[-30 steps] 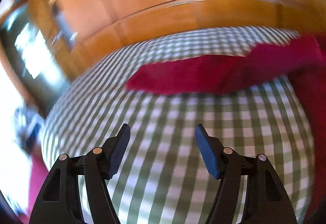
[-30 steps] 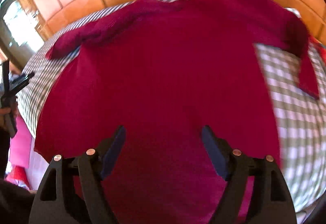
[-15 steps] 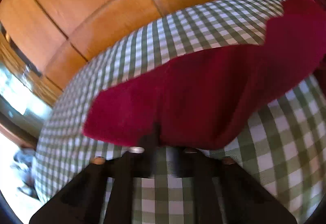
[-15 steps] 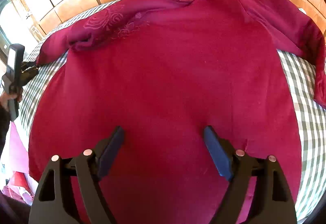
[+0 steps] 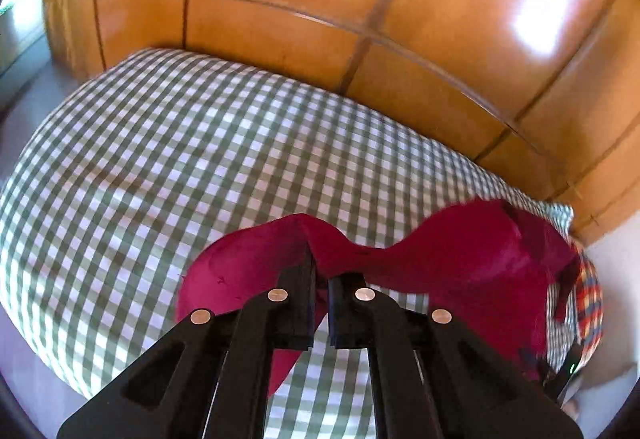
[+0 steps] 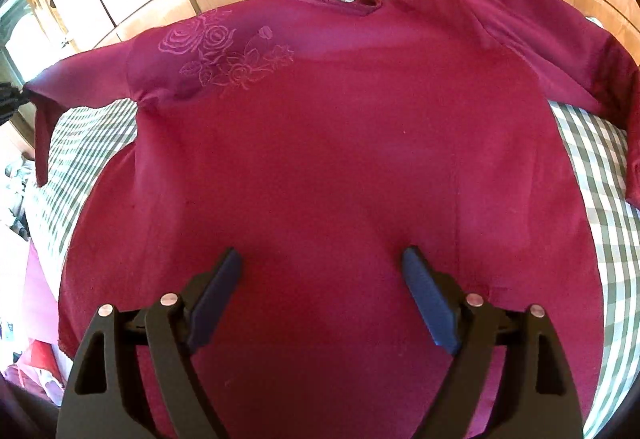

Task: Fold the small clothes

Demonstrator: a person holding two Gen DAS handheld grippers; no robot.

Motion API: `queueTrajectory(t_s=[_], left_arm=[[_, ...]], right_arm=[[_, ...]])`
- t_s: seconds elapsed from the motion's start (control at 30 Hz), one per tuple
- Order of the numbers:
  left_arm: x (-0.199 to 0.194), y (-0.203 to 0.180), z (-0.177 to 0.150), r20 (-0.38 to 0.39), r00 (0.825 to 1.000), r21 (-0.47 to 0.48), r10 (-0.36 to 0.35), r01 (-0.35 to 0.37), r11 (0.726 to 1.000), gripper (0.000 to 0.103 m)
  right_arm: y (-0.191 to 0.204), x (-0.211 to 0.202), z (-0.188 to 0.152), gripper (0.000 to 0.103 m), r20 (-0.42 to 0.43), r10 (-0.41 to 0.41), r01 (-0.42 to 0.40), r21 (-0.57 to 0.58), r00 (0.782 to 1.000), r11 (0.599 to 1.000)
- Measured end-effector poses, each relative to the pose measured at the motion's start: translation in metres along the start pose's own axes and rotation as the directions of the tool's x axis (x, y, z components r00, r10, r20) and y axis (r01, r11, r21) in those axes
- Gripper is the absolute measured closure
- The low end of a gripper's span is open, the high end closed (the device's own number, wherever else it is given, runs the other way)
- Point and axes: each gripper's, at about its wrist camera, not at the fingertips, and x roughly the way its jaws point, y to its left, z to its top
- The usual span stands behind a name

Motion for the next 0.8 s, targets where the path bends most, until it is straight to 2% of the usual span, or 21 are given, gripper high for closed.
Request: queueTrajectory(t_s=[0.07,0.13,0.2,0.3,0.33,0.4,0.47,0.5,0.53,0.57,0.6,0.63,0.67,0.7,0.73,0.8], left_arm=[[0.028,0.016,0.016,-0.056,0.997,-0.113,0.047,-0.054,0.992,0.099],[0.050,0.038,0.022,-0.099,0.989,-0.181,0.107,-0.124,0.976,0.083],[0.057,0.067,0.022,-0.108,0.965,-0.259,0.238,-0.258,0.931,0.072],[0.042,0.098,0.008,-0.085,0.940,-0.318,0.331,-0.340,0.885,0.071],[0.036,0.106,0.001,-0.075,0.932,-0.317,0.353,-0.358,0.878,0.071],[0.027,0.116,-0.014,-0.049,0.932,-0.291,0.360,-0.358,0.887,0.071],[0.012,0.112,-0.038,0.034,0.956,-0.202,0.293,-0.281,0.938,0.054],[0.004,0.103,-0.053,0.084,0.953,-0.132,0.290,-0.278,0.951,0.034],[-0.002,0.095,-0.065,0.130,0.945,-0.081,0.300,-0.292,0.953,0.027],[-0.009,0.081,-0.084,0.193,0.935,-0.006,0.297,-0.301,0.954,0.027],[-0.011,0.071,-0.100,0.214,0.936,0.044,0.280,-0.296,0.954,0.022],[-0.009,0.063,-0.112,0.217,0.937,0.075,0.275,-0.297,0.952,0.017],[-0.003,0.056,-0.122,0.220,0.932,0.108,0.288,-0.317,0.942,0.017],[0.005,0.048,-0.131,0.227,0.922,0.145,0.315,-0.352,0.925,0.017],[0.019,0.039,-0.140,0.230,0.904,0.189,0.361,-0.405,0.894,0.017],[0.042,0.035,-0.145,0.224,0.884,0.210,0.410,-0.454,0.866,0.018]], right_arm=[[0.000,0.000,0.000,0.020,0.002,0.000,0.000,0.001,1.000,1.000],[0.000,-0.001,0.001,0.020,0.002,0.003,-0.003,0.010,1.000,1.000],[-0.001,-0.002,0.000,0.020,0.002,0.006,-0.006,0.017,1.000,1.000],[0.002,-0.001,-0.001,0.020,0.005,-0.001,0.000,0.010,1.000,1.000],[0.003,0.000,-0.001,0.019,0.005,-0.006,0.006,0.004,1.000,1.000],[0.008,0.003,0.000,0.016,0.008,-0.022,0.022,-0.009,1.000,1.000],[0.010,0.004,-0.002,0.015,0.008,-0.042,0.042,-0.022,0.999,0.999],[0.010,0.004,-0.002,0.015,0.007,-0.046,0.046,-0.022,0.999,0.999],[0.011,0.004,-0.003,0.015,0.005,-0.050,0.050,-0.021,0.999,0.999],[0.011,0.004,-0.003,0.015,0.003,-0.052,0.052,-0.021,0.999,0.998],[0.011,0.004,-0.003,0.015,0.000,-0.055,0.055,-0.022,0.998,0.998],[0.011,0.004,-0.004,0.015,-0.003,-0.060,0.060,-0.022,0.998,0.998],[0.012,0.004,-0.003,0.015,-0.006,-0.065,0.065,-0.024,0.998,0.998],[0.013,0.005,-0.003,0.015,-0.010,-0.075,0.075,-0.027,0.997,0.997],[0.014,0.006,-0.002,0.015,-0.013,-0.083,0.082,-0.028,0.996,0.996],[0.017,0.005,-0.002,0.015,-0.019,-0.098,0.098,-0.027,0.995,0.995]])
